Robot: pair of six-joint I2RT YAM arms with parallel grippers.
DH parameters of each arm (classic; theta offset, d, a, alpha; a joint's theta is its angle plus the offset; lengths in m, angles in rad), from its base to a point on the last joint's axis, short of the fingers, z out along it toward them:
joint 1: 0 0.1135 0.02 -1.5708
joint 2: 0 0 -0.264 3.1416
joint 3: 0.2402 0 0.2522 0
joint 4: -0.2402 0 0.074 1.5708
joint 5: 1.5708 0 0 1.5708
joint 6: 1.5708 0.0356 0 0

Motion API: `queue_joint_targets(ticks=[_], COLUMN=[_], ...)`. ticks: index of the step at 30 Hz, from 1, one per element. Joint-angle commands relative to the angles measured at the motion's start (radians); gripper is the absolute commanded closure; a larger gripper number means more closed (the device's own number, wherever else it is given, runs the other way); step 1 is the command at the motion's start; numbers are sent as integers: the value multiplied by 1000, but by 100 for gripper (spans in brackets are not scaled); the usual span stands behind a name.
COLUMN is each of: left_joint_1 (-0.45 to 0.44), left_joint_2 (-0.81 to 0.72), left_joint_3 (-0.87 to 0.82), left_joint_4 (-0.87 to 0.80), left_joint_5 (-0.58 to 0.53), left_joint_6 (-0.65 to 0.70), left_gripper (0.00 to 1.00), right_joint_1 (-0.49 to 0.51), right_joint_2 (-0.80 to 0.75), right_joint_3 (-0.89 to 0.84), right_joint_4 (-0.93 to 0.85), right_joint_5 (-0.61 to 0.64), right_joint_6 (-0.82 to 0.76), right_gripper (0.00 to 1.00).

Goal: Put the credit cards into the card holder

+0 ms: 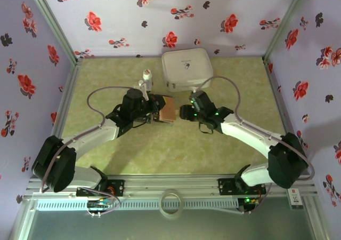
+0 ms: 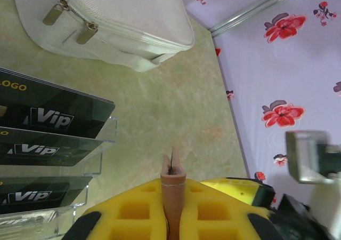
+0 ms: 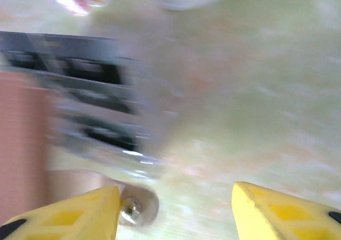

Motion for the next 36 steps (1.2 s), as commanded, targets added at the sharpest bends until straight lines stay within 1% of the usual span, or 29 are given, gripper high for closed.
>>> queue_joint_targets(ticks=[1,3,6,9,13,17,23,27,30,32,36], left_joint_1=[3,3,3,2,1,2,1,0,2,2,1], left_joint_2=[-2,6,14,17,16,16,13,13,14,16,19], left_joint_3=[-4,-6,-7,-7,-5,-5,-8,-11,-10,-12,-23], left_joint_4=[33,37,40,40,33,31,32,34,37,38,42], left_joint_5=[12,12,12,12,12,12,12,12,12,10,10], left_joint_6=[2,5,10,11,15,16,14,14,11,13,13], left_gripper=[100,100,100,100,100,100,100,100,100,100,100], right_joint_1=[-67,-95,-101,-101,-101,-92,-75,-74,-74,-75,-74], right_joint_2=[-123,-190,-227,-210,-162,-102,-26,19,48,55,47], right_joint_3=[-87,-115,-108,-85,-63,-35,-11,-15,-15,-16,-31], right_joint_4=[-95,-71,-43,20,134,200,244,281,298,304,310], right_joint_5=[25,-51,-140,-242,-343,-383,-380,-380,-389,-394,-404], right_joint_6=[-3,0,22,67,129,163,174,181,189,192,194], right_gripper=[40,38,37,37,37,37,41,48,57,66,94])
